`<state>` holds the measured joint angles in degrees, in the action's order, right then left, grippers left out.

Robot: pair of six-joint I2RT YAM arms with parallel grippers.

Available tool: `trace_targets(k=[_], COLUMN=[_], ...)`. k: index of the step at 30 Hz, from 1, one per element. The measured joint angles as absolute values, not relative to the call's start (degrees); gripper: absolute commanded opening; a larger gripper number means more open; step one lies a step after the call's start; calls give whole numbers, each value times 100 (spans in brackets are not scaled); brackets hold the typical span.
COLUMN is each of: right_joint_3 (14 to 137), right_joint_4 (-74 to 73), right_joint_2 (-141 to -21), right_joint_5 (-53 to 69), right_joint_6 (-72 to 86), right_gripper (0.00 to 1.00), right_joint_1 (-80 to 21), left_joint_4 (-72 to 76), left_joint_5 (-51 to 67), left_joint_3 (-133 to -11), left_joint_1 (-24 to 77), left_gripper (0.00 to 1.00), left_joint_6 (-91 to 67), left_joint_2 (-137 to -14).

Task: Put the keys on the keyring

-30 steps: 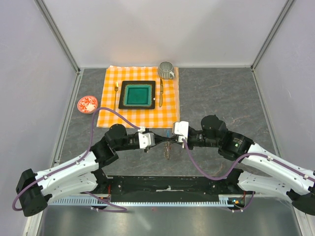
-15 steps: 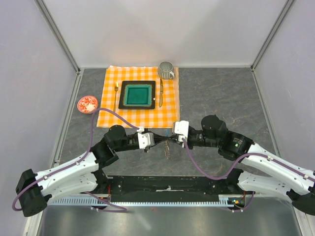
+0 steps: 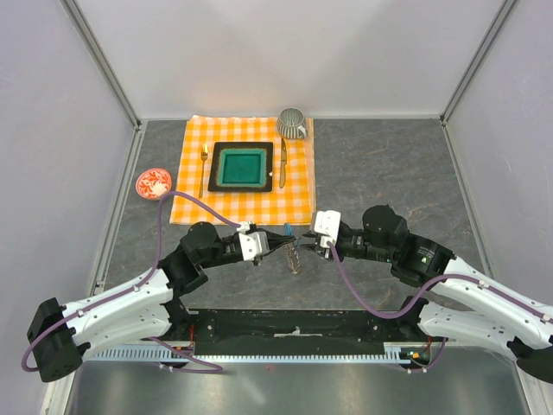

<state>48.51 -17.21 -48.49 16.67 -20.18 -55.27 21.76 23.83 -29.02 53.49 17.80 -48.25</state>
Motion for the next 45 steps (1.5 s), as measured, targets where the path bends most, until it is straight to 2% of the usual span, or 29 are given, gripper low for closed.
trace_targets(k=[14,19,22,27,45], right_joint_3=[4834,4834,4834,4834,4834], right_joint_4=[-1708,-1675,-1673,-1671,-1769], right_joint_2=[-4930,-5006,-5050,-5057,-5033], right_joint_5=[1514,1520,1538,1568,1645], right_joint_6=[-2027,-2034,-2034,-2060,-2060], right_gripper=[36,32,26,1,0], right_joint_1=[-5522,-5511,-5498,-5489,-5485], left_joint_4=[2202,2202,2202,2202,1820], left_joint_5=[2427,2473,2541,2574,2493], left_joint_3=[-2873,-2873,-2873,-2873,-2974], left_joint_1=[5349,5349,5349,5349,5345], left_gripper=[2,2,2,2,2], left_joint_6=[1782,1782,1782,1782,1787], left_joint_2=[-4805,-4805,-4805,-4794,-4825])
